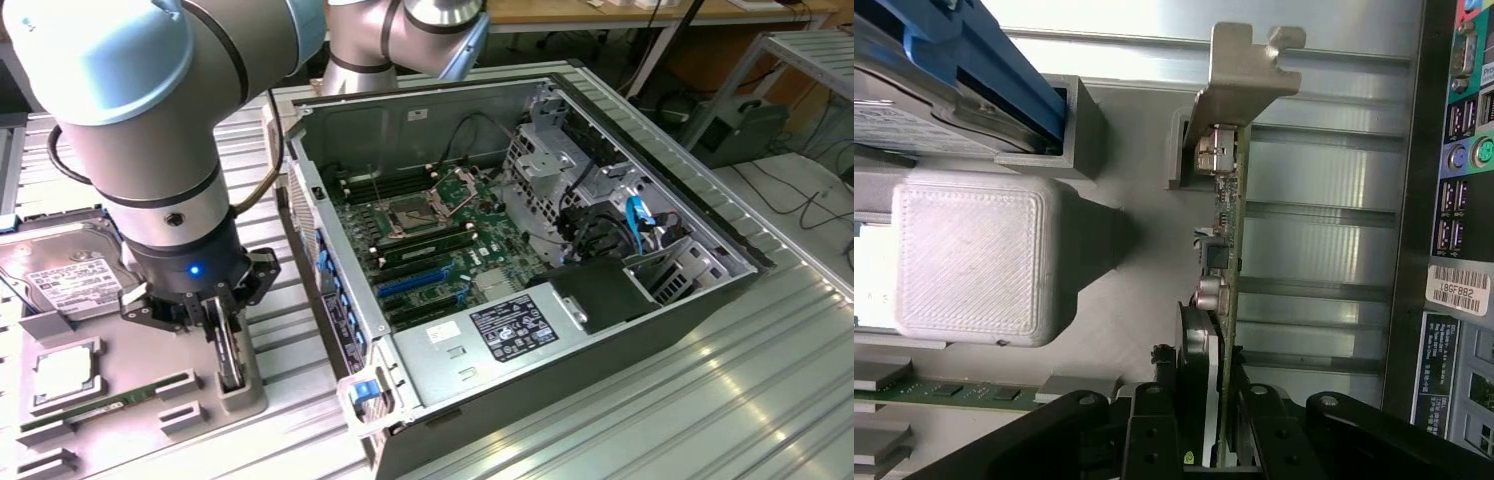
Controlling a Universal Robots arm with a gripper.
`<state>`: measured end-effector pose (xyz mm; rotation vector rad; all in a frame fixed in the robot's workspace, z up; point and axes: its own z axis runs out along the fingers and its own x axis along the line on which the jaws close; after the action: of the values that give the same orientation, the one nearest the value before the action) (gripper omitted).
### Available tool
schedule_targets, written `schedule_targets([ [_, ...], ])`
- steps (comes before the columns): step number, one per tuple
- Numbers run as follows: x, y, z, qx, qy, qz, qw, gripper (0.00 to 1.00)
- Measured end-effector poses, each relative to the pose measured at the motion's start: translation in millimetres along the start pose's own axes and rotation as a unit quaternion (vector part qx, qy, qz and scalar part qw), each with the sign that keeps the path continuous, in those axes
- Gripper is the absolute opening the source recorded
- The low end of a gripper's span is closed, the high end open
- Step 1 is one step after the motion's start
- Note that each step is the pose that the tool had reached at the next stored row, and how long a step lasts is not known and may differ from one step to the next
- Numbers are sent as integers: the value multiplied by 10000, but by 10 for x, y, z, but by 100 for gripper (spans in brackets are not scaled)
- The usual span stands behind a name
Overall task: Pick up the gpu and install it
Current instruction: 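Pick up the gpu and move the gpu toward the slot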
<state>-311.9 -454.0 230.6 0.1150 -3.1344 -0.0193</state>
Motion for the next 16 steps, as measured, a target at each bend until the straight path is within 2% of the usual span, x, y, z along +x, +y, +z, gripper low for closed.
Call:
schedule_targets([
  [16,1,0,-8,0,0,0,10000,28],
])
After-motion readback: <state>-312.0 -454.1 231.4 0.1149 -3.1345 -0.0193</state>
